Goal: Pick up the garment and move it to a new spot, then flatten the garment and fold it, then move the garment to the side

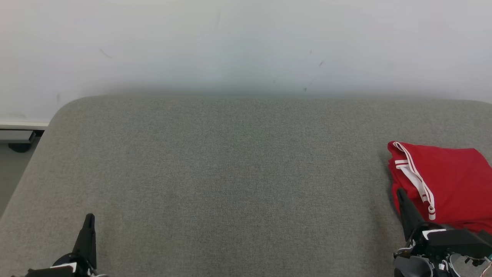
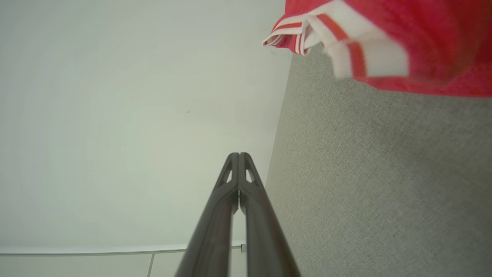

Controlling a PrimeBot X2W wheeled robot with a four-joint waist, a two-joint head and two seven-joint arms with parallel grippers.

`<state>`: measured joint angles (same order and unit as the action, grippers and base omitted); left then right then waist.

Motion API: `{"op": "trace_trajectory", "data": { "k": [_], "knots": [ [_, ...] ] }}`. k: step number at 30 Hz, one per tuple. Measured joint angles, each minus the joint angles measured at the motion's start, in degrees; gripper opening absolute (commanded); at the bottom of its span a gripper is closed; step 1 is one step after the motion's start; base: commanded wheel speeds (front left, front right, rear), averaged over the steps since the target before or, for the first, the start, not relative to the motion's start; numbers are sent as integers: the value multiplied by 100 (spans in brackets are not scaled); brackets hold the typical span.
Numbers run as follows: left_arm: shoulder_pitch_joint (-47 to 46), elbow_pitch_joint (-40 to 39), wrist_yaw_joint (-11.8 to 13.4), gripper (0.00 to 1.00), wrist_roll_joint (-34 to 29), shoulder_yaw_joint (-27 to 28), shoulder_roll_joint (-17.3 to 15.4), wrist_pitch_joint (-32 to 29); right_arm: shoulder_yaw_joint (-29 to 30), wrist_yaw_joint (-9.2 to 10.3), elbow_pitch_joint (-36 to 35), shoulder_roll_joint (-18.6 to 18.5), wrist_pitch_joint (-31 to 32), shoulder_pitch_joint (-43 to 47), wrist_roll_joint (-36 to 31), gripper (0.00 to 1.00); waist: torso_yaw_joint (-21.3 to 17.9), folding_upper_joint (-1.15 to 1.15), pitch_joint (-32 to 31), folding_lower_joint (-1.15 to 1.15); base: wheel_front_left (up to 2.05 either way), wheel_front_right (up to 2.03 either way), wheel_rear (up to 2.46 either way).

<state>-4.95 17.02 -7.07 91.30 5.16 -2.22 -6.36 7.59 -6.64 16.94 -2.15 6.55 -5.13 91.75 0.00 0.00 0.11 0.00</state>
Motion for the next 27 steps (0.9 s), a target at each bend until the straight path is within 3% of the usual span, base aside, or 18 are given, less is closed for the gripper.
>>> {"op": "trace_trajectory", "data": {
  "k": [27],
  "knots": [
    [-7,3,-1,0,1,0,1,0,-1,-24,1,0,0,0,0,0,0,0,-1,0,0,0,0]
  ]
}}
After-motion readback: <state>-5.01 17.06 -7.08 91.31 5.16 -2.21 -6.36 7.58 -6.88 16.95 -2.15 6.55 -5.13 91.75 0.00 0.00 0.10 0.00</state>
